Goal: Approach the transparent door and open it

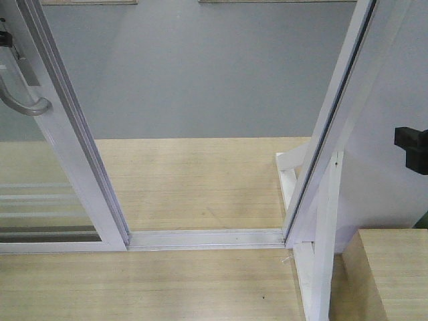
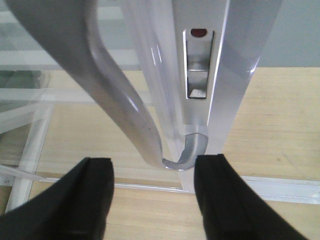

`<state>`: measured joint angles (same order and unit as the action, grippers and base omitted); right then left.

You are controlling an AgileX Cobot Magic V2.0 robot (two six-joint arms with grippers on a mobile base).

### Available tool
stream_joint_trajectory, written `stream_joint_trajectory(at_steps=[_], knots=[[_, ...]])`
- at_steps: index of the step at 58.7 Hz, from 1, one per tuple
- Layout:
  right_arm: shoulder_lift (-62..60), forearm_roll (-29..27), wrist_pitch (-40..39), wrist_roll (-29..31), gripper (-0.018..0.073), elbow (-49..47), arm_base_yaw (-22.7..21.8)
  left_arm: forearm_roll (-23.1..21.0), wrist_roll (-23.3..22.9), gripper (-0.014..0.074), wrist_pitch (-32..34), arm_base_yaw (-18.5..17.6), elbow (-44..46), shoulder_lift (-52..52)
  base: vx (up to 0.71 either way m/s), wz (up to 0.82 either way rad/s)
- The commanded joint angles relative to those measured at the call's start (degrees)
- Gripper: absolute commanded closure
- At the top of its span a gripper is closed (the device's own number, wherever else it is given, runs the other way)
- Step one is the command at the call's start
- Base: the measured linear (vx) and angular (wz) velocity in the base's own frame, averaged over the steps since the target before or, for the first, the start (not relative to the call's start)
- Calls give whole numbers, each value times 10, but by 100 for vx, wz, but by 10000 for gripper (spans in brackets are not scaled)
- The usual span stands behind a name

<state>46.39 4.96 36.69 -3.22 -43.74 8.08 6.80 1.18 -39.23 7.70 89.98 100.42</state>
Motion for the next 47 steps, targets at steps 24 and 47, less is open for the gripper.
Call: stream_joint_trajectory(at_steps=[24, 47], knots=[[-3, 5, -39, 7, -32, -16, -3, -28, 0, 75, -83, -3, 19, -249, 0, 0], [-3, 3, -41, 7, -32, -16, -3, -211, 166, 176, -13, -3, -167, -458, 0, 0]])
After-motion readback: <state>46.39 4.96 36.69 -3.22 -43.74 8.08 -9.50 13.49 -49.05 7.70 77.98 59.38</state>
